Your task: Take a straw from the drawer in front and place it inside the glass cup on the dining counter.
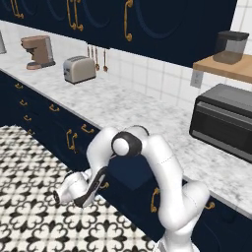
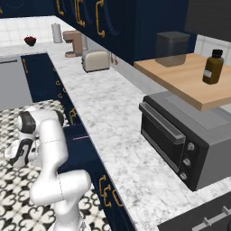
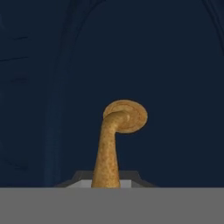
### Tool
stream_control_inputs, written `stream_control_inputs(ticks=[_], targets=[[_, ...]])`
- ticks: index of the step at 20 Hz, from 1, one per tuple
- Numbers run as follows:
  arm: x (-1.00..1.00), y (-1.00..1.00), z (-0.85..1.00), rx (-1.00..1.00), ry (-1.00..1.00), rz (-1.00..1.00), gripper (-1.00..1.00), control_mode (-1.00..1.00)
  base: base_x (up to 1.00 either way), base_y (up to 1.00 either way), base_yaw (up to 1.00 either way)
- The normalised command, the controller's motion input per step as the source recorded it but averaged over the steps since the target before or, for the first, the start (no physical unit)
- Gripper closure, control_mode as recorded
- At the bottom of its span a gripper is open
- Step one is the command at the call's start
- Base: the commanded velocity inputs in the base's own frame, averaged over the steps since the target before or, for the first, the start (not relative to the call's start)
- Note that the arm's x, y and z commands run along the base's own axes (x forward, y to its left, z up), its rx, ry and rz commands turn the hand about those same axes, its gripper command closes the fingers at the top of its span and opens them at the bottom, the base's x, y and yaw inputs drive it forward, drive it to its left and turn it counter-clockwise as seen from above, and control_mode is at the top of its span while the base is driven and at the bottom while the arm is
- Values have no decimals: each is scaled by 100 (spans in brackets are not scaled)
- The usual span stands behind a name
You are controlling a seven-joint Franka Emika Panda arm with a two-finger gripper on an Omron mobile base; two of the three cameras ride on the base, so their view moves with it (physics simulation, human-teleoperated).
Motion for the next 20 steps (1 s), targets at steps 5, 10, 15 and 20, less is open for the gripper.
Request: stream_control_inputs(ticks=[5, 10, 15, 20], targets=[[-49, 100, 0, 6, 1, 0, 100, -100, 0, 0, 0], [-35, 73, 9, 20, 13, 0, -100, -100, 0, 0, 0], [-17, 2, 60, 60, 45, 0, -100, -100, 0, 0, 0], [-29, -22, 85, 61, 31, 0, -100, -100, 0, 0, 0]])
